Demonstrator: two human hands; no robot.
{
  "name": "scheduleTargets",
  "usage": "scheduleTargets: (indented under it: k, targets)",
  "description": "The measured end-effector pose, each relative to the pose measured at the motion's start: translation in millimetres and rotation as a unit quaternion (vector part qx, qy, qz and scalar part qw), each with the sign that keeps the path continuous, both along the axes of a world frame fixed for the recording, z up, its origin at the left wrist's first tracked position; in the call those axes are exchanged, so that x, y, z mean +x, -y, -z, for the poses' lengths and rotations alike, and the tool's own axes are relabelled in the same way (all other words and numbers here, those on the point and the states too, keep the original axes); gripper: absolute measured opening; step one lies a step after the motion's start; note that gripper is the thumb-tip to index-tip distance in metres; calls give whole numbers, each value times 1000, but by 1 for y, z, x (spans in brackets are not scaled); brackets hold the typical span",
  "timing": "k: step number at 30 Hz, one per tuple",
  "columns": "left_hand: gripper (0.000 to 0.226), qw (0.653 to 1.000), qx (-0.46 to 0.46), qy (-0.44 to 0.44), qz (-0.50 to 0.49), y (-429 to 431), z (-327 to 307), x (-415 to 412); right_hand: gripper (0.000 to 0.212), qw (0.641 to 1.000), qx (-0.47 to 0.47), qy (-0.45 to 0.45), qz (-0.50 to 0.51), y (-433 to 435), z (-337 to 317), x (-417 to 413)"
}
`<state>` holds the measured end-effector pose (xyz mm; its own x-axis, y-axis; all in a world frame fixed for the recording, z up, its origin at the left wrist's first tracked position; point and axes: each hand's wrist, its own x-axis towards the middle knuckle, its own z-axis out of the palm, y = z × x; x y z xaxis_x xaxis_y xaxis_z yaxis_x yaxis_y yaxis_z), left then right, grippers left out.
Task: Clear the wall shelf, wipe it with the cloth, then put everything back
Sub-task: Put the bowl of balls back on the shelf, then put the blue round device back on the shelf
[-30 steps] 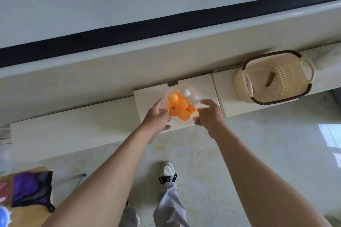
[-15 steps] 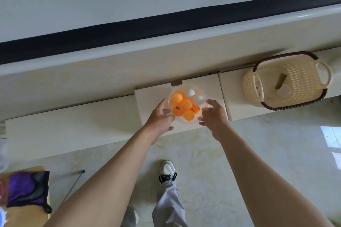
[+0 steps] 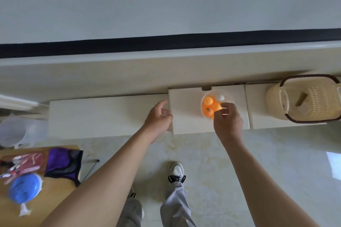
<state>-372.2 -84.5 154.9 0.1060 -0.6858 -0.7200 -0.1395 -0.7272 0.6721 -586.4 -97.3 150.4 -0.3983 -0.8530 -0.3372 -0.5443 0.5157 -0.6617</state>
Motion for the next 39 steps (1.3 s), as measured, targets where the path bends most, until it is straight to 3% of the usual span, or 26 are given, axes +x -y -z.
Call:
scheduleTargets:
  k: [11, 19, 25, 39]
  targets:
    - [45, 993, -20, 67, -91, -116, -18, 189, 32, 985, 11, 27, -170, -67, -8, 198]
    - [22, 969, 15, 109, -222, -235, -2, 325, 35, 947, 72, 36, -311, -145, 5, 352]
    - [12, 949, 58, 160, -264, -314, 18, 385, 34, 912, 124, 48, -389, -195, 18, 433]
    - [30, 925, 80, 221, -297, -365, 95, 467, 46, 862, 256, 67, -432, -256, 86, 543]
